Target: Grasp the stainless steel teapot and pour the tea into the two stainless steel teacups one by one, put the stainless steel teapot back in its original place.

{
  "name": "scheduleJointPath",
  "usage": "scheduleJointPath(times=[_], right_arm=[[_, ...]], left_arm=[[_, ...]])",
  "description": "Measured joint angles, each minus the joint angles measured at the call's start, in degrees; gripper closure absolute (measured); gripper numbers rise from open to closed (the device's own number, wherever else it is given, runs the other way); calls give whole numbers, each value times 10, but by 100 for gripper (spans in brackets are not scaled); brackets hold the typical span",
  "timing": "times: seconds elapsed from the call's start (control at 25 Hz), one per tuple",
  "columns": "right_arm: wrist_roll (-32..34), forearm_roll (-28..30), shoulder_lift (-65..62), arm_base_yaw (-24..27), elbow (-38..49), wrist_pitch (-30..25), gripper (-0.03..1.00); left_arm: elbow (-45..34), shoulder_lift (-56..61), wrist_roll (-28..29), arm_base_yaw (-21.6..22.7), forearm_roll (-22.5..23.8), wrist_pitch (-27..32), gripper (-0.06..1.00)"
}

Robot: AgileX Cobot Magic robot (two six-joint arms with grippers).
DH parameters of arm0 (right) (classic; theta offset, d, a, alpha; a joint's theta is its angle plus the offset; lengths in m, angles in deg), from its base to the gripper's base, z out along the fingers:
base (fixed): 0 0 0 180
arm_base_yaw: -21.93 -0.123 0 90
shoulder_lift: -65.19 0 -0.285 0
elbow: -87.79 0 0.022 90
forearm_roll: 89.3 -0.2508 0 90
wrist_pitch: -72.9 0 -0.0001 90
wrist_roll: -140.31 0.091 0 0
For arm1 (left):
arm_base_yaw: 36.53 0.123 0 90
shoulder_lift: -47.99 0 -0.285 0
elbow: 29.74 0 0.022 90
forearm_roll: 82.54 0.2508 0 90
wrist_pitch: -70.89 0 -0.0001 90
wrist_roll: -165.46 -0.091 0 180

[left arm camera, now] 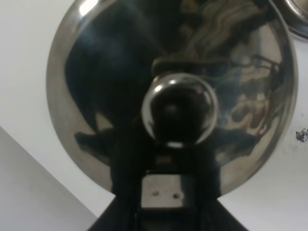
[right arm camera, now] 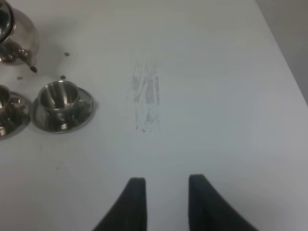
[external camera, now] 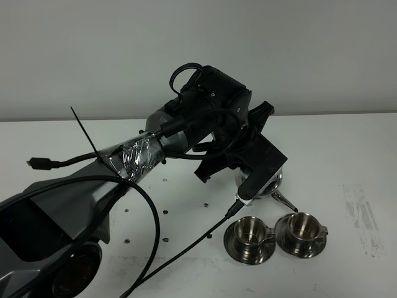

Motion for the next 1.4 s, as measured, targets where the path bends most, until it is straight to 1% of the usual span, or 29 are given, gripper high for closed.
scheduleJointPath(times=[0.24, 0.44, 0.68, 1.24, 1.4], right_arm=[[0, 0, 0, 0, 0, 0, 73], [0, 0, 0, 0, 0, 0, 73], [0, 0, 0, 0, 0, 0, 73], [0, 0, 0, 0, 0, 0, 73], [0, 0, 0, 0, 0, 0, 73]], left_arm=[[0, -1, -1, -10, 39, -6, 68], [0, -5, -1, -20, 46, -18, 68], [0, -11, -1, -32, 71, -22, 68], [0, -11, -1, -39, 100, -39, 68], [0, -11, -1, -42, 115, -41, 68]])
